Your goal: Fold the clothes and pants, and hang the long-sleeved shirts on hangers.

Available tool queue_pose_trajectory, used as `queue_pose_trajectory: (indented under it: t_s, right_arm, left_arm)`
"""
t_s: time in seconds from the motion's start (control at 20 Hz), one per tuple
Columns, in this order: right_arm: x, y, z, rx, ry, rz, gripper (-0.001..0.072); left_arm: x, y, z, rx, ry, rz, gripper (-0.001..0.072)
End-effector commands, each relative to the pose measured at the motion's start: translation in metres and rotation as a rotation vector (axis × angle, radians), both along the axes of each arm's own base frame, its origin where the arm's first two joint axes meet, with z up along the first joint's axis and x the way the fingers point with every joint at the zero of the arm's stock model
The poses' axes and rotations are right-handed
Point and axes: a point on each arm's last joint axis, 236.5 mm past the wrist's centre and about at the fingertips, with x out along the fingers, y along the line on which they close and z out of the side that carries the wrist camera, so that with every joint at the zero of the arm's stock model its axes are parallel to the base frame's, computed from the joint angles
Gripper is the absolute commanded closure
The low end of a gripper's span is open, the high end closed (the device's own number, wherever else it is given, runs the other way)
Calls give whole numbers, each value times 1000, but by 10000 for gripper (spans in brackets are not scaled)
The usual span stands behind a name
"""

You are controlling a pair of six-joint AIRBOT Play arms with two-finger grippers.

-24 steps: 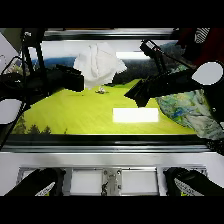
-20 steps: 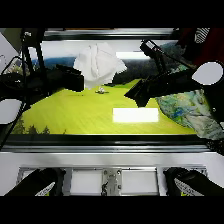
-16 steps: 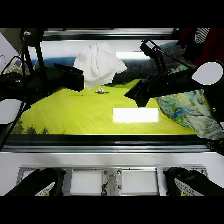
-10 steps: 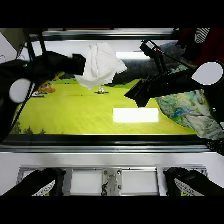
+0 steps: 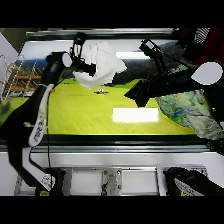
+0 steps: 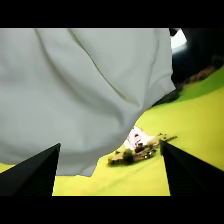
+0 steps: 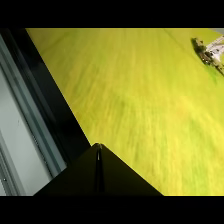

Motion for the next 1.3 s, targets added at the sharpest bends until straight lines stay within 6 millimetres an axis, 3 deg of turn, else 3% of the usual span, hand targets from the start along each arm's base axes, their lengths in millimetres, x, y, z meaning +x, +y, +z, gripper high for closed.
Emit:
queue_pose_trajectory:
  t_s: [0.0,0.15,0.35,0.5,0.55,0.7,0.9,1.1,1.25]
  right_arm:
    - [0,0,-1,-1,3,0,688]
    - [0,0,-1,-1,3,1,689]
    - [0,0,-1,-1,3,1,688]
    - [0,0,-1,-1,3,1,689]
    - [0,0,-1,-1,3,1,689]
    - [0,0,-1,-1,3,1,689]
    - [1,0,-2,-2,5,0,689]
    - [1,1,-3,-3,9,0,689]
    - [2,2,-4,2,15,2,689]
  left_arm:
    - [30,-9,-79,34,43,-47,-1]
    - [49,-12,-102,32,7,-36,-1]
    - [29,-16,-134,34,93,-24,28]
    - [21,-18,-124,7,158,19,585]
    - [19,-18,-115,3,164,20,693]
    - [19,-13,-62,-22,118,38,693]
    - [8,-12,48,-60,-17,21,694]
    - [-30,-18,161,-107,-178,-12,694]
    - [-66,-10,212,-127,-243,-20,693]
